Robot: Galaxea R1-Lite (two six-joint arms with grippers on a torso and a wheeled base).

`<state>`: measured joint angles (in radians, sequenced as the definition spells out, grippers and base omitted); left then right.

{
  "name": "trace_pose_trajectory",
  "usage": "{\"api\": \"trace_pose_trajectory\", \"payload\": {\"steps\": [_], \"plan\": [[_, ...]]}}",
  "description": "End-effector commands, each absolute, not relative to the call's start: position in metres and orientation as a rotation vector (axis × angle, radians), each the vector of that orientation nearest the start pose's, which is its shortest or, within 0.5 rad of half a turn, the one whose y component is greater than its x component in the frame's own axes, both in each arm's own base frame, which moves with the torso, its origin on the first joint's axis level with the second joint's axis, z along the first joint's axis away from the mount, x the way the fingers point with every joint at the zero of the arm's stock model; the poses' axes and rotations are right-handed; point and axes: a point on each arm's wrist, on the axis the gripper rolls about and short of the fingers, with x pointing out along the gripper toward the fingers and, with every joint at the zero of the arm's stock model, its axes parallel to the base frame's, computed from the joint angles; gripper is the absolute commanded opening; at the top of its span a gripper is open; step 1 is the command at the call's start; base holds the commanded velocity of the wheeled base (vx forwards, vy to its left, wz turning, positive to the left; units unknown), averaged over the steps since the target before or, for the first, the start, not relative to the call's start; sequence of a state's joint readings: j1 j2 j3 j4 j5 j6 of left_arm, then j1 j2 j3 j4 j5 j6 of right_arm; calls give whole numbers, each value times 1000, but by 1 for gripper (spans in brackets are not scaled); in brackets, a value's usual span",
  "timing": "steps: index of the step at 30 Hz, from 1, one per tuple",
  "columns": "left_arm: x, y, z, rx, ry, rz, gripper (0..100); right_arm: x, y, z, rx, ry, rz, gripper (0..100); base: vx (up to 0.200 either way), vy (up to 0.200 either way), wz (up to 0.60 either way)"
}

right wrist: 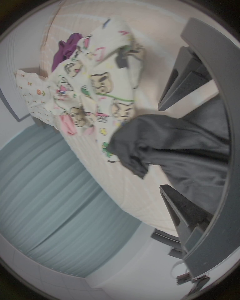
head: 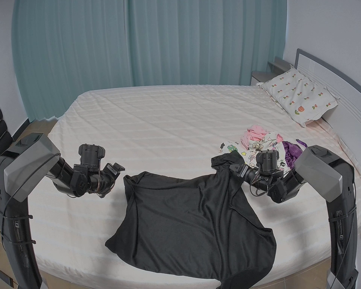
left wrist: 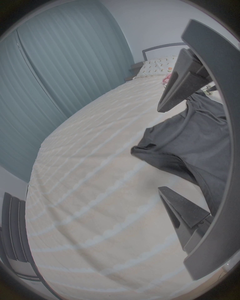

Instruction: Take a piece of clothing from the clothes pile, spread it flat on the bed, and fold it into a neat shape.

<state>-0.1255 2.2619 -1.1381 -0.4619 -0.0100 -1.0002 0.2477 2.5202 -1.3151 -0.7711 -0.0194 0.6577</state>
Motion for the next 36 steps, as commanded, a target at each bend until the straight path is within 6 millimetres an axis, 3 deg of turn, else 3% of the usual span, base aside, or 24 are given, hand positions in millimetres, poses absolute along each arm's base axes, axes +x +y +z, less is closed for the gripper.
{"api": "trace_pose_trajectory", "payload": {"steps": [1, 9, 18, 19, 36], "plan": [[380, -49, 47, -922, 723, 222, 100, 424, 113, -7, 501, 592, 135, 100, 0, 0, 0], [339, -46, 49, -965, 827, 136, 100, 421, 125, -29, 422, 641, 156, 100, 0, 0, 0], [333, -45, 47, -990, 780, 110, 100, 427, 134, -45, 403, 690, 148, 100, 0, 0, 0], [332, -45, 47, -990, 781, 111, 100, 427, 134, -45, 401, 698, 144, 0, 0, 0, 0], [330, -43, 42, -991, 795, 126, 100, 436, 114, -28, 440, 642, 96, 0, 0, 0, 0]]}}
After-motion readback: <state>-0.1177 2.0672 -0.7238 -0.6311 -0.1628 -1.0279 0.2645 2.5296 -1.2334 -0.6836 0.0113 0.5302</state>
